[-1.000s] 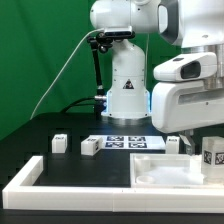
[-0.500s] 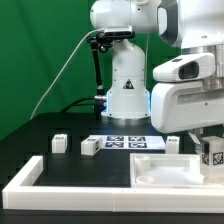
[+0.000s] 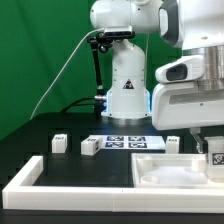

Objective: Assemble one leg

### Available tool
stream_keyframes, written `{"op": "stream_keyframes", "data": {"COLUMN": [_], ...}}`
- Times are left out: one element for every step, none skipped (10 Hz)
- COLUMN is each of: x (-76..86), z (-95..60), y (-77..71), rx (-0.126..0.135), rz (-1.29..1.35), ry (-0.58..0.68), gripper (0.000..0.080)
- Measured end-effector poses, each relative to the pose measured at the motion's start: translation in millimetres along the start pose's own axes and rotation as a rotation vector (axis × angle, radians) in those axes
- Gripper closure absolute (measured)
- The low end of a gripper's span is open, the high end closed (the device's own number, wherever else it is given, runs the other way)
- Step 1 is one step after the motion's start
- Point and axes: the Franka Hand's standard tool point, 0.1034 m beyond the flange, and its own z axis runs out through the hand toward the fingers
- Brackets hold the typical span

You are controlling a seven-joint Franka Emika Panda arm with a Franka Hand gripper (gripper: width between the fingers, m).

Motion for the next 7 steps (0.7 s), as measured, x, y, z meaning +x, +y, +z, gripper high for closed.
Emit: {"op": "stream_keyframes", "data": {"x": [0.1, 0.1, 0.4, 1.2, 0.8, -0.2, -0.2], "z": [0.3, 0.5, 0.8, 0.9, 0.9, 0.9, 1.1], "y": [0.3, -0.1, 0.1, -0.1, -0.4, -0.6, -0.3], "rx": [-0.004, -0.007, -0.011, -0.014, -0.018, -0.01, -0.002], "rz": [0.147, 0.229, 0.398, 0.549, 0.682, 0.806, 0.866], "ry": [0.008, 0.011, 0.017, 0.03, 0.036, 0.02, 0.014], "gripper": [0.0509, 0.0508, 0.0508, 0.0508, 0.0508, 0.0508, 0.0508]}}
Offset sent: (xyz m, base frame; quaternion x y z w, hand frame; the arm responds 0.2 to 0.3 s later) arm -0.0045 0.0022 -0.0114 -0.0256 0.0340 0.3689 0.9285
